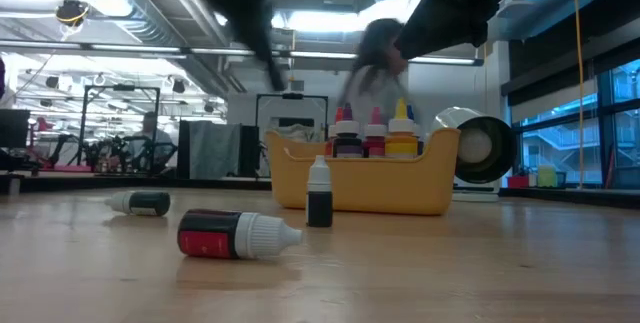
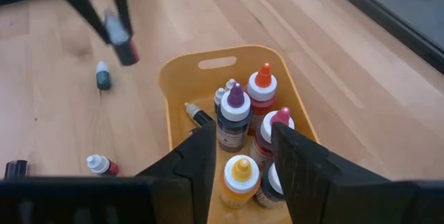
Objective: Pick & Place food coloring
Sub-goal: Put the top small red food coloring bottle into the yellow bin
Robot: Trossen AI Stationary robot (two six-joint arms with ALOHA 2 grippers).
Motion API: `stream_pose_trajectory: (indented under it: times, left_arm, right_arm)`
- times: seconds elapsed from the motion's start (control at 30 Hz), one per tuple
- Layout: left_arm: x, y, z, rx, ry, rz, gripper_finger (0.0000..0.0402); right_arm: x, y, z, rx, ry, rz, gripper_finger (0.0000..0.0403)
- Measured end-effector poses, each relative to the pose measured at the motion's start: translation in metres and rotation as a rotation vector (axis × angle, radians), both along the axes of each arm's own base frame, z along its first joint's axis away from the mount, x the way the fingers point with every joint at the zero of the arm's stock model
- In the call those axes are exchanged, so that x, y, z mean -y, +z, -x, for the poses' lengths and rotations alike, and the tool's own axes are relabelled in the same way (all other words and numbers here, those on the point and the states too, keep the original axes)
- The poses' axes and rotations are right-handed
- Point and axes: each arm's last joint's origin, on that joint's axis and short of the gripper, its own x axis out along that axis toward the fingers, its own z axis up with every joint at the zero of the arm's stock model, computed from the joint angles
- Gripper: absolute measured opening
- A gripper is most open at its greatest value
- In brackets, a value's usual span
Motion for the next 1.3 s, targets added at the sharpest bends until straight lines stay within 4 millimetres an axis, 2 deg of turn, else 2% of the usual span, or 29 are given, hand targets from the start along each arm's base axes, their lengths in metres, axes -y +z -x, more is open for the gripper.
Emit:
stream_pose_trajectory:
  times: [0.07,0.2,0.4,0.57,0.83,1.1,1.3]
  left_arm:
    - [-0.006,0.009,-0.012,0.029,-0.026,-0.04,0.0058]
    - [-0.02,0.007,-0.034,-0.008,-0.041,-0.077,0.0058]
    - [-0.036,-0.023,-0.052,-0.128,-0.044,-0.051,0.0058]
    - [-0.04,-0.044,-0.061,-0.187,-0.033,-0.058,0.0058]
    - [-0.041,-0.065,-0.07,-0.207,-0.032,-0.058,0.006]
    - [-0.043,-0.077,-0.077,-0.205,-0.018,-0.055,0.0062]
    - [-0.045,-0.077,-0.077,-0.207,-0.039,-0.076,0.0064]
  right_arm:
    - [0.0,0.0,0.0,-0.002,0.002,0.002,0.014]
    - [0.0,0.0,0.0,-0.006,0.001,0.0,0.014]
    - [0.0,-0.001,0.001,-0.013,0.007,-0.006,0.014]
    - [-0.001,-0.001,0.001,-0.016,0.018,-0.018,0.014]
    - [-0.001,-0.001,0.001,-0.007,0.004,-0.036,0.014]
    - [-0.001,-0.001,0.001,-0.007,0.002,-0.04,0.014]
    - [-0.001,-0.002,0.002,-0.017,-0.007,-0.059,0.014]
